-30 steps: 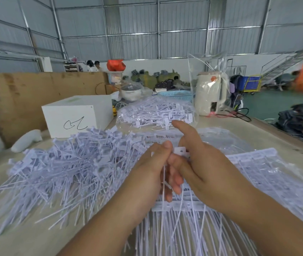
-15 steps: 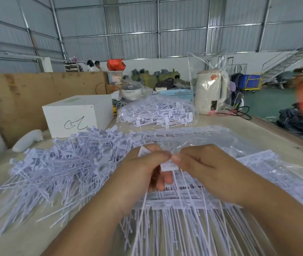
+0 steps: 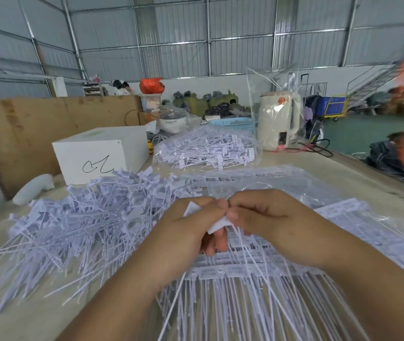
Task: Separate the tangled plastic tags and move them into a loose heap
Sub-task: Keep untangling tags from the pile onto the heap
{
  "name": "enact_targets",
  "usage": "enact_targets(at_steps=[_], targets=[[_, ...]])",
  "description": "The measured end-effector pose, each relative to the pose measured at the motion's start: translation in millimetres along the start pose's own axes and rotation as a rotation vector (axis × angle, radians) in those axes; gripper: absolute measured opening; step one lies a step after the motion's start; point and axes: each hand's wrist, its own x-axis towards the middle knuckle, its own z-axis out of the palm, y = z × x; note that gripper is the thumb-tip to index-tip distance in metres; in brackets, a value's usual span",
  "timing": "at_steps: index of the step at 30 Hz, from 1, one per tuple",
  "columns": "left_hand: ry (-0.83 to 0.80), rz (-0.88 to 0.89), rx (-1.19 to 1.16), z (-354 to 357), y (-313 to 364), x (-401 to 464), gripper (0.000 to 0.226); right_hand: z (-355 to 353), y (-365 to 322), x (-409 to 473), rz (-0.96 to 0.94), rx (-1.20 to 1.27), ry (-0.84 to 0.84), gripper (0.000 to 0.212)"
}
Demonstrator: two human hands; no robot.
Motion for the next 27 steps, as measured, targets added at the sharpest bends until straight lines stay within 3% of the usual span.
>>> enact_targets(at_steps=[4, 10, 13, 16, 20, 24, 27], targets=[[0.088, -0.062, 0.035, 3, -8, 2, 0.034, 5, 2, 3, 0.0, -0.028, 0.007, 0.029], [0.198, -0.096, 0.128, 9, -17, 3, 0.042, 18, 6, 6, -0.048, -0.256, 0.192, 0.026], [0.206, -0.091, -0.069, 14, -16, 5, 0.042, 22, 8, 7, -0.085, -0.254, 0.276, 0.019], [0.212, -0.069, -0.224, 18, -16, 6, 0.036, 24, 6, 7, -0.081, -0.061, 0.292, 0.003], [0.191, -0.042, -0.312, 16, -15, 6, 0.03, 26, 4, 7, -0.114, -0.058, 0.358, 0.013], [0.216, -0.031, -0.327, 12, -15, 6, 0.024, 22, 4, 5, -0.092, -0.158, 0.282, 0.017], [0.274, -0.038, -0.332, 8, -17, 8, 0.028, 8, 3, 3, -0.025, -0.044, 0.219, 0.014]])
